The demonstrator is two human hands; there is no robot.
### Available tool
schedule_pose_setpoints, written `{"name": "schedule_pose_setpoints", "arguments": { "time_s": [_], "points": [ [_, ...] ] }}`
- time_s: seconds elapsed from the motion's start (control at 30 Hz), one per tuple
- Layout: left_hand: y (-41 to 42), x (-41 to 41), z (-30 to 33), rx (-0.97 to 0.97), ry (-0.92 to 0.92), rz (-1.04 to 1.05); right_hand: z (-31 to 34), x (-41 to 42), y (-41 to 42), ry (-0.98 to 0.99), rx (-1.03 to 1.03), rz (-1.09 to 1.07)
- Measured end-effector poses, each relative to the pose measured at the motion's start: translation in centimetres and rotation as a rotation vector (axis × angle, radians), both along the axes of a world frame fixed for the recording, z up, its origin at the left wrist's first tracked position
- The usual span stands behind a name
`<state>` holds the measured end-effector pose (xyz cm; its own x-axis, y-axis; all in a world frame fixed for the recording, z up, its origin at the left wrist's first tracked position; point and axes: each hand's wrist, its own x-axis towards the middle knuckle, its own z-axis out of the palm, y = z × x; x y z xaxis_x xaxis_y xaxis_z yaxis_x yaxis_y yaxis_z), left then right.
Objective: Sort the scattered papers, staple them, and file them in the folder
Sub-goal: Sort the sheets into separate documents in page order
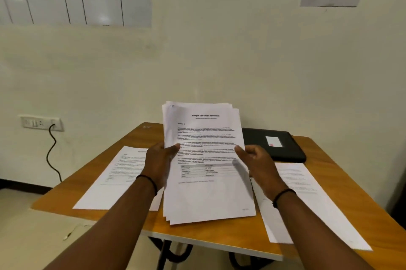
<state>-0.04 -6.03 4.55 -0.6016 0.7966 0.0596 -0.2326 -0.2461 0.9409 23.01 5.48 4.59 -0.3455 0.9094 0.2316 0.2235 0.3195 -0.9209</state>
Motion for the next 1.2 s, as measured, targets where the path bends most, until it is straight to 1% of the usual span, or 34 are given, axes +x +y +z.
{"name": "schedule_pose_setpoints", "arguments": {
  "time_s": [0.1,0.17,0.27,0.37,0.43,0.47,0.53,0.57,0.6,0.63,0.67,0.7,0.73,0.77,0.8,0.87,0.97,1.03,1.1,1.2],
  "points": [
    [-0.6,-0.9,-0.3,-0.020,0.016,-0.103,-0.1,-2.0,0.6,0.132,-0.024,-0.038],
    [-0.8,-1.5,-0.8,-0.039,0.011,-0.191,-0.1,-2.6,1.3,0.161,-0.013,-0.054],
    [0.2,-1.8,-1.8,-0.059,-0.033,-0.289,-0.4,-2.0,2.6,0.084,-0.034,-0.013],
    [2.2,-1.8,-2.3,-0.080,-0.085,-0.318,-1.6,-0.3,3.3,0.038,-0.065,0.027],
    [4.1,-1.9,-3.1,-0.114,-0.108,-0.294,-3.3,0.4,4.1,-0.022,-0.033,-0.003],
    [4.4,-1.8,-3.2,-0.138,-0.091,-0.279,-3.8,0.8,4.1,-0.056,-0.010,-0.025],
    [5.6,-1.5,-4.0,-0.169,-0.044,-0.263,-4.9,1.2,4.3,-0.203,0.037,-0.102],
    [6.4,-1.2,-4.6,-0.172,-0.026,-0.265,-5.6,1.3,4.7,-0.323,0.077,-0.183],
    [6.9,-1.2,-4.9,-0.169,-0.011,-0.261,-5.9,1.0,4.8,-0.446,0.172,-0.279],
    [7.5,-1.1,-5.4,-0.156,-0.005,-0.261,-6.5,0.6,5.0,-0.557,0.311,-0.377],
    [7.7,-1.1,-5.5,-0.138,0.003,-0.259,-6.4,-0.2,4.7,-0.585,0.466,-0.434],
    [7.8,-1.0,-5.6,-0.118,0.016,-0.259,-6.2,-1.4,4.2,-0.546,0.600,-0.437],
    [8.0,-1.2,-5.6,-0.102,0.025,-0.263,-5.9,-3.1,3.5,-0.471,0.670,-0.388],
    [7.9,-1.1,-5.5,-0.088,0.045,-0.267,-5.2,-4.7,2.5,-0.400,0.678,-0.337],
    [8.0,-1.3,-5.6,-0.086,0.066,-0.264,-4.8,-6.6,2.0,-0.364,0.640,-0.293],
    [7.9,-1.3,-5.6,-0.086,0.071,-0.260,-4.4,-9.6,1.2,-0.355,0.517,-0.243],
    [7.7,-1.2,-5.9,-0.091,-0.101,-0.314,-5.0,-11.9,0.9,-0.354,0.447,-0.221],
    [7.6,-1.2,-6.0,-0.102,-0.132,-0.336,-5.6,-12.2,1.0,-0.360,0.418,-0.221],
    [7.6,-1.3,-6.0,-0.111,-0.107,-0.358,-5.9,-12.3,1.1,-0.342,0.373,-0.221],
    [8.0,-1.4,-6.3,-0.088,-0.029,-0.325,-6.0,-11.7,1.4,-0.273,0.271,-0.198]
  ]
}}
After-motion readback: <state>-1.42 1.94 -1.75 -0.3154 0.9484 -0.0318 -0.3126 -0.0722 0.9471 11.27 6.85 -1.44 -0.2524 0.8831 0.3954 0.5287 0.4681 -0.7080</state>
